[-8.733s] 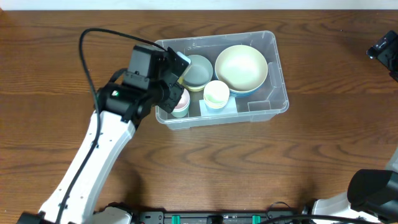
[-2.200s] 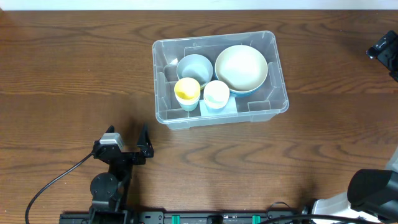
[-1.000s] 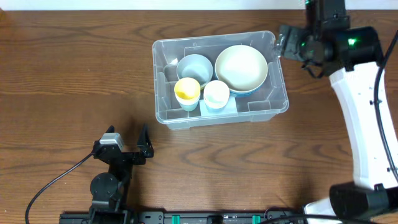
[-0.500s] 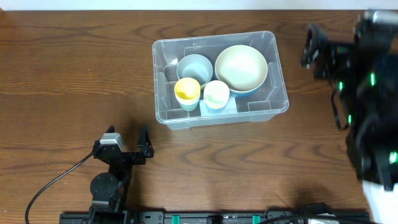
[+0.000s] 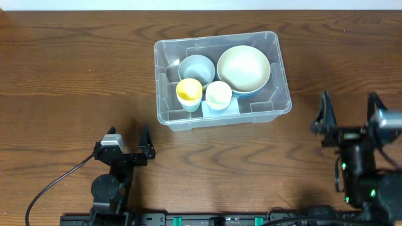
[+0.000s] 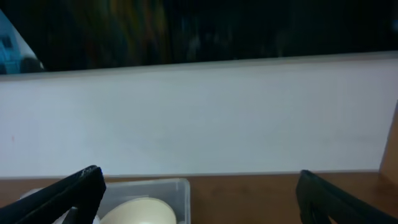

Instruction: Pack container

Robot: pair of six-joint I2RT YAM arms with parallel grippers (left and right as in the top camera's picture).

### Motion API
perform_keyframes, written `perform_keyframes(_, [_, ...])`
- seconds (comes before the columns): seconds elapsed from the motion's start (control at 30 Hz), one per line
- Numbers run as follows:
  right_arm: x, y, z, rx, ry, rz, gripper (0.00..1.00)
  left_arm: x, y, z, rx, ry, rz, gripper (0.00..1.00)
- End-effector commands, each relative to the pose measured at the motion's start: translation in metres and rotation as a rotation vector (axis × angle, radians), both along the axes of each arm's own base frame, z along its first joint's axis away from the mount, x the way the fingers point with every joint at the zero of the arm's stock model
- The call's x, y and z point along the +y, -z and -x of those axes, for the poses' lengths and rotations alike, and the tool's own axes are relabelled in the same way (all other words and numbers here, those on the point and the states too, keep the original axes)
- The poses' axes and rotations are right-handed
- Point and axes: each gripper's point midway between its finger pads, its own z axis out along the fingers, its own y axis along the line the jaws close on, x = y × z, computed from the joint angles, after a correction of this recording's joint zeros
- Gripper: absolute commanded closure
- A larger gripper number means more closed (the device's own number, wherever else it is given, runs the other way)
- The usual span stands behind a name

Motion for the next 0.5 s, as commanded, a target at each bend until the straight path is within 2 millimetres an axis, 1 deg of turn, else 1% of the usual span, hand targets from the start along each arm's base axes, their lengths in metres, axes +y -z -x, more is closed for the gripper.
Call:
perform_keyframes(0.0, [0.000,0.030,0.004,-0.009,0.000,0.027,0.01,0.004,0.017,0.001,0.051,-0.019,-0.025,0.02])
perform_keyframes(0.17, [-0.001,0.069,0.006,-0.017,0.003,0.028,0.01,0.004,0.017,0.001,0.051,-0.019,-0.025,0.02])
perform_keyframes(0.27, [-0.001,0.089,0.005,-0.012,0.008,0.057,0.01,0.004,0.017,0.001,0.051,-0.019,-0.025,0.02])
perform_keyframes(0.47, [-0.001,0.120,0.005,-0.003,0.009,0.071,0.01,0.004,0.017,0.001,0.051,-0.019,-0.025,0.02])
